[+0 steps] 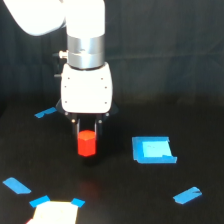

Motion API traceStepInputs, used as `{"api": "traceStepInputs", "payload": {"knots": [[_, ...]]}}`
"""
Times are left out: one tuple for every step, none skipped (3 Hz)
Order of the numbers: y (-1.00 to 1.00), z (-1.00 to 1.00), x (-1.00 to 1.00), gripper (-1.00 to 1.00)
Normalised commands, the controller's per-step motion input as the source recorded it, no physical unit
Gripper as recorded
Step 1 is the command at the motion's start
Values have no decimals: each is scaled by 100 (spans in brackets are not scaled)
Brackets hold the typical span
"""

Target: Pick up the red object from the table

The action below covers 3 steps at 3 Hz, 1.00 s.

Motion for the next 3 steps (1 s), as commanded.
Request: {"api": "traceStepInputs", "payload": {"knots": [[-100,100,100,-24],[-55,100,100,4],[-40,100,100,12]]}}
